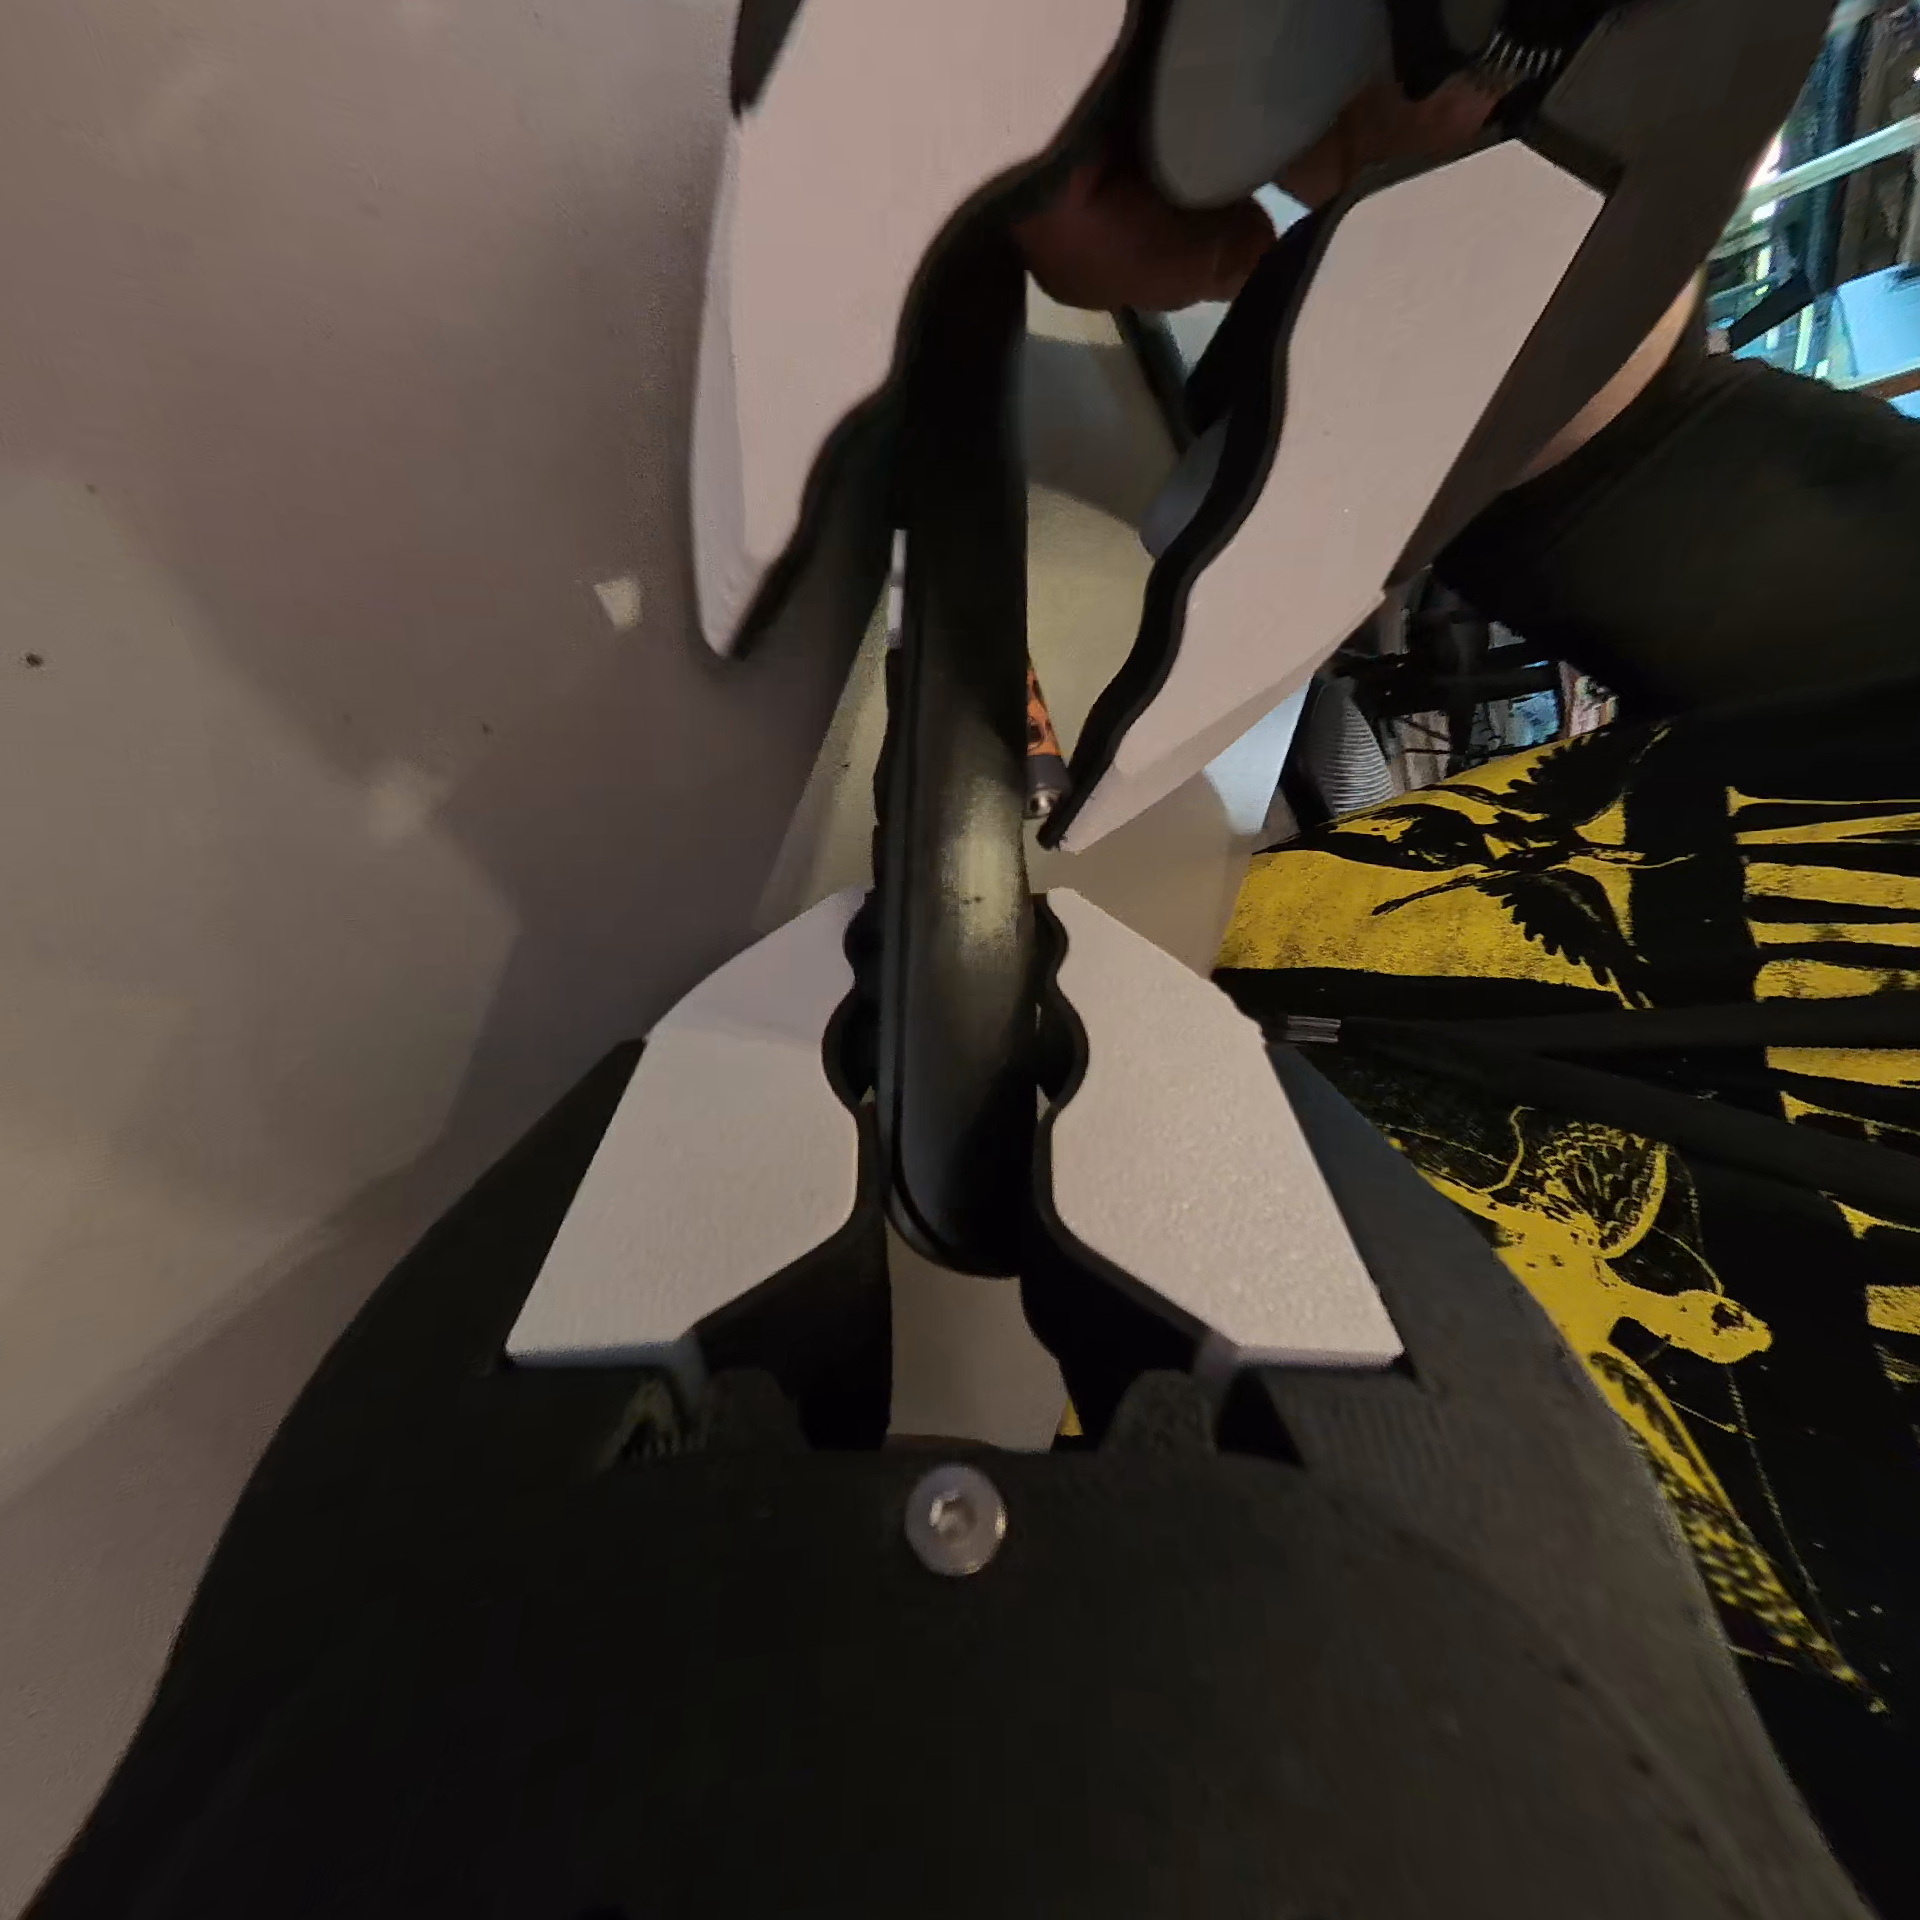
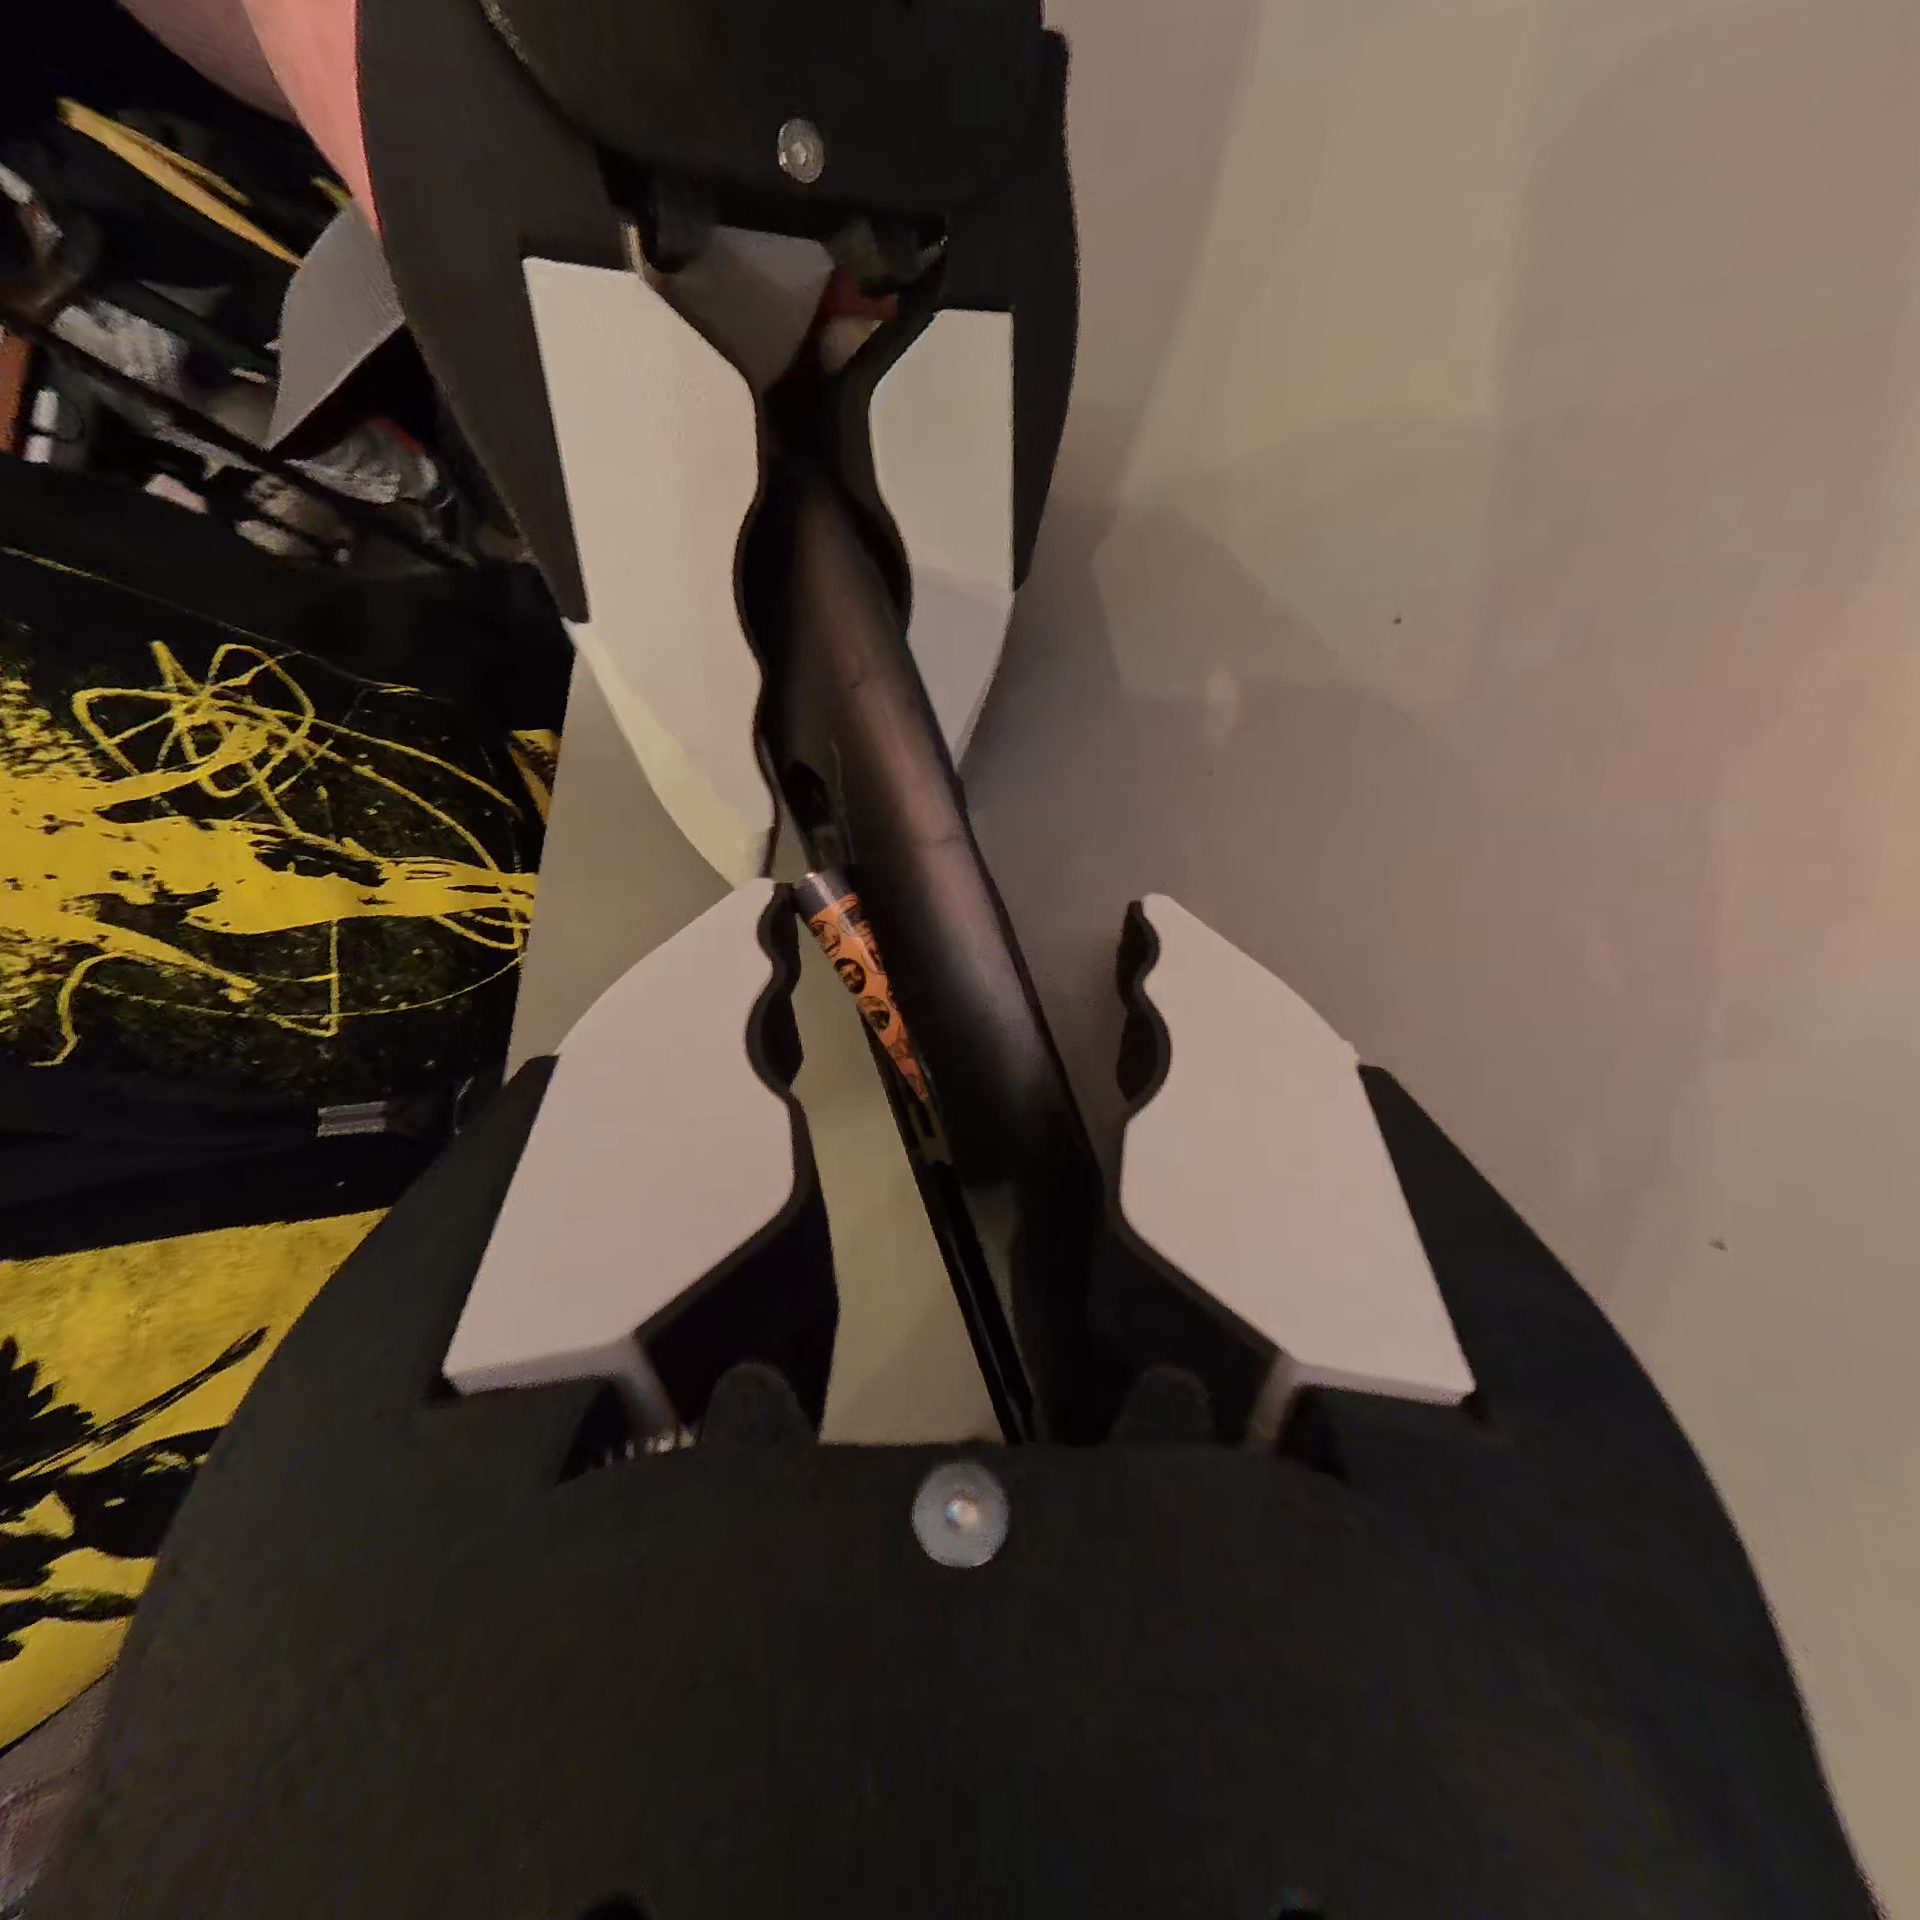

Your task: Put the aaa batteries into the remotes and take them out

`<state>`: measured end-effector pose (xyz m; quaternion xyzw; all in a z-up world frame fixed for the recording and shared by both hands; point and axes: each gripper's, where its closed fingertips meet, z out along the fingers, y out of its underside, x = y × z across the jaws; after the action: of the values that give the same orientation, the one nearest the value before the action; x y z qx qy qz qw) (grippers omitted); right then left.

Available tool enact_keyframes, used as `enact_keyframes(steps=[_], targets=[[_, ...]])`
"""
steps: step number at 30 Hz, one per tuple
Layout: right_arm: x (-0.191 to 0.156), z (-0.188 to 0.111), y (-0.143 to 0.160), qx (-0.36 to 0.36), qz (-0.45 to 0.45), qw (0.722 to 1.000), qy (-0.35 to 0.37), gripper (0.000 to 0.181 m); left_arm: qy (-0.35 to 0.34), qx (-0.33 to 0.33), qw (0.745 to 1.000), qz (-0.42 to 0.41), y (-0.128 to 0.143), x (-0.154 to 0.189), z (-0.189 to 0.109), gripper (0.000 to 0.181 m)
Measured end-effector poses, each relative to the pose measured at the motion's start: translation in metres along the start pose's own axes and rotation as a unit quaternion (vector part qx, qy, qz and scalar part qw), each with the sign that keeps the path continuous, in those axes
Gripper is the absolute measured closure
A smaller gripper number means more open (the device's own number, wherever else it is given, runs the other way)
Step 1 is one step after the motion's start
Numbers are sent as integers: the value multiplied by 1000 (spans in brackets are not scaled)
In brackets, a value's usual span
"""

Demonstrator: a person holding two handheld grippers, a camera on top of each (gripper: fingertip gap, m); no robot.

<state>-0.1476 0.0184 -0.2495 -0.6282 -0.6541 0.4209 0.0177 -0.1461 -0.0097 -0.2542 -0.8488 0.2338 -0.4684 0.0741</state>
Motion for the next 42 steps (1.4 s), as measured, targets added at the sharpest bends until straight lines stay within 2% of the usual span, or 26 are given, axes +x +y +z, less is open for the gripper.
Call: enact_keyframes(steps=[3,4,8,13,15,17,19,21,23,26,31,32,35,37,39,41,42], targets=[[-9,1,4,-20,3,999,-30,138,-12,0,1000,8,-1,-1,-1,156],[-11,2,5,-26,6,999,-36,154,-19,-6,1000,17,0,-1,0,156],[-12,-1,9,-38,-5,998,-39,158,-40,-3,998,41,-2,-1,1,156],[-7,-5,13,-61,-12,997,-39,159,-31,3,999,27,-7,-4,4,155],[-2,-9,9,-55,-28,998,-12,154,8,12,1000,0,-9,3,4,156],[7,-27,-2,-22,-42,999,25,128,23,18,999,-22,-6,0,1,156],[18,-57,-10,16,-55,997,55,130,29,29,998,-42,-5,-5,-3,156],[47,-92,-9,35,-84,986,142,139,31,35,998,-48,-3,-7,-5,156],[79,-114,3,10,-90,972,216,142,34,36,997,-52,-2,-7,-5,156],[115,-119,25,-63,-95,955,275,141,35,39,997,-55,-3,-7,-5,156],[138,-100,36,-121,-113,943,288,153,44,42,996,-65,-4,-9,-4,156],[137,-96,35,-115,-113,947,277,169,45,42,996,-67,-4,-9,-4,156],[129,-93,28,-69,-119,960,245,172,53,44,995,-75,-4,-9,-4,156],[90,-89,4,34,-150,974,168,172,61,45,994,-84,-4,-9,-4,156],[44,-88,-12,111,-210,966,99,172,63,44,993,-87,-5,-9,-4,156],[7,-79,-12,139,-253,956,47,172,65,45,993,-90,-6,-8,-4,156],[-1,-72,-7,135,-271,952,45,172,65,44,993,-90,-6,-8,-4,156]])
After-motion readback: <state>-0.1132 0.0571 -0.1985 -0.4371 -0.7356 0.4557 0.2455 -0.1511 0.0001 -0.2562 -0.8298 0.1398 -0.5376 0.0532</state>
